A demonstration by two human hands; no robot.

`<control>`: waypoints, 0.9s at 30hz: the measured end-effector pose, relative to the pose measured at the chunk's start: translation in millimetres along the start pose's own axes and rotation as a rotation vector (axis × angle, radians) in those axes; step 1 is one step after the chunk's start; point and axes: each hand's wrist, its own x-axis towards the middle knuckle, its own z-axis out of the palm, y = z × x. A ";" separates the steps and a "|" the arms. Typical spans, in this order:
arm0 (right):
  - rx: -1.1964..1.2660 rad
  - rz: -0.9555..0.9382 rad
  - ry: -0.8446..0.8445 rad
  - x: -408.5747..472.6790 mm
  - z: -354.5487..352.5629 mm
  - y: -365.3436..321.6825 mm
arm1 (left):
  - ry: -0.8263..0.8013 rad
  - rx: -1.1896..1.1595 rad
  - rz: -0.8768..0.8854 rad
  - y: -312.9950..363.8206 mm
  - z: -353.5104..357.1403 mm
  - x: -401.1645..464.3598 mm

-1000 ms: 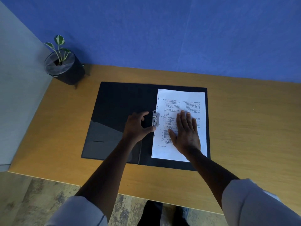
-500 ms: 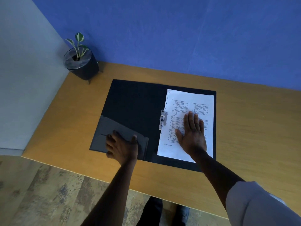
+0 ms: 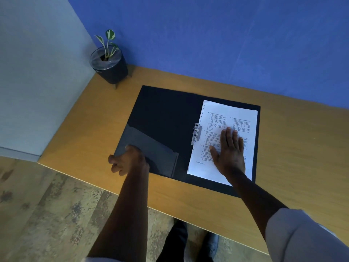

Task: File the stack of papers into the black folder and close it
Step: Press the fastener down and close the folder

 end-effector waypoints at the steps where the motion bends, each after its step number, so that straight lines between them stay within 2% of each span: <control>1: 0.004 -0.004 0.003 -0.3 -0.3 -0.1 | -0.009 -0.026 -0.060 0.9 -4.7 5.0; 3: 0.009 -0.009 0.006 -0.9 -1.1 -0.5 | -0.014 -0.034 -0.117 1.2 -13.6 11.8; 9: 0.018 -0.007 0.008 -0.6 -2.3 -0.4 | -0.083 -0.011 -0.073 14.7 -27.5 37.5; 12: 0.014 0.002 0.008 -0.2 -2.3 -1.1 | -0.199 0.066 -0.002 21.7 -32.7 58.9; 14: 0.010 0.005 0.007 -0.2 -2.2 -0.9 | -0.221 0.170 0.052 30.1 -33.8 67.6; 17: 0.008 0.008 0.010 -0.1 -2.1 -1.1 | -0.227 0.337 0.185 53.3 -28.2 72.8; 20: 0.009 0.010 0.012 0.0 -1.8 -1.1 | -0.331 0.463 0.403 82.6 -16.7 71.4; 23: 0.007 0.013 0.013 0.3 -1.4 -0.6 | -0.423 0.480 0.568 108.9 -7.0 60.2; 27: 0.012 0.009 0.008 1.1 -1.6 0.7 | -0.457 0.422 0.737 134.6 -0.1 43.7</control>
